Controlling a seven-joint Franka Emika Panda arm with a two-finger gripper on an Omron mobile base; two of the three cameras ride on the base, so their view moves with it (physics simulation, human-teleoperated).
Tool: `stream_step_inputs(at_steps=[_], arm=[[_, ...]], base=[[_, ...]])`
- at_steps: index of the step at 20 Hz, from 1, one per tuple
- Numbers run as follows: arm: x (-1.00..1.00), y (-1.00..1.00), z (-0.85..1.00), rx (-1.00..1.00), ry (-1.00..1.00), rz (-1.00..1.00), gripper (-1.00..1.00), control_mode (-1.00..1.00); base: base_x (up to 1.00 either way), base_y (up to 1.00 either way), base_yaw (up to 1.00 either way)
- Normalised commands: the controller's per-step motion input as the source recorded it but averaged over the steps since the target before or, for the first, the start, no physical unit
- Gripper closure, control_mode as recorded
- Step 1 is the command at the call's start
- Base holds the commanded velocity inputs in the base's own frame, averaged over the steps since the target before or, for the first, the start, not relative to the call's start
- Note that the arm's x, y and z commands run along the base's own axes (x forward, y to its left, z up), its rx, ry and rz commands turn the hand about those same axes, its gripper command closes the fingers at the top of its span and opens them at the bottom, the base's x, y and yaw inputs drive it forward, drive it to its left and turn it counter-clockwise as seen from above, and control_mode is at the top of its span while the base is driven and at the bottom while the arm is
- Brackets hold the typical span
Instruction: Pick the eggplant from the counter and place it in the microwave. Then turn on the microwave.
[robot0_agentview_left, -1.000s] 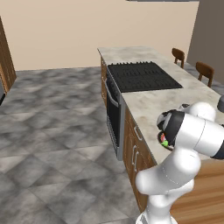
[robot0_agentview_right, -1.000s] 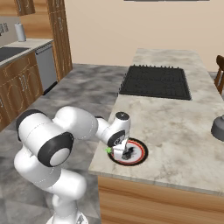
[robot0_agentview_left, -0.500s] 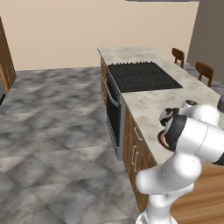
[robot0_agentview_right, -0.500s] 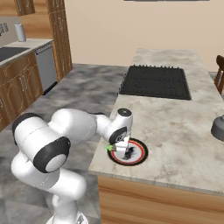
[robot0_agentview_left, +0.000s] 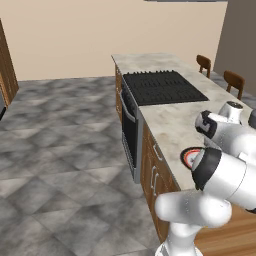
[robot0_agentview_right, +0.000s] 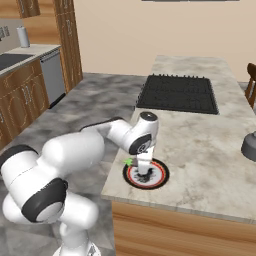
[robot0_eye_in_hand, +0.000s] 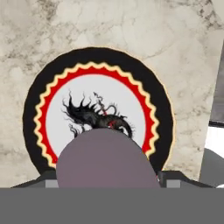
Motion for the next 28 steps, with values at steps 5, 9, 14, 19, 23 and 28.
stream_step_inputs(at_steps=[5, 9, 14, 19, 23, 28], arm=[[-0.62, -0.06, 0.49, 0.0, 0.0, -0.01, 1.0, -1.0], [-0.4, 0.0, 0.53, 0.0, -0.02, -0.05, 1.0, -1.0], [-0.09, 0.0, 0.72, 0.0, 0.0, -0.07, 1.0, -1.0], [-0.2, 0.0, 0.68, 0.0, 0.0, -0.08, 1.0, -1.0], [-0.17, 0.0, 0.64, 0.0, 0.0, -0.1, 1.0, -1.0], [-0.31, 0.06, 0.46, -0.01, 0.0, -0.08, 1.0, -1.0]], base=[[0.0, 0.0, 0.0], [0.0, 0.0, 0.0], [0.0, 0.0, 0.0], [0.0, 0.0, 0.0], [0.0, 0.0, 0.0], [0.0, 0.0, 0.0]])
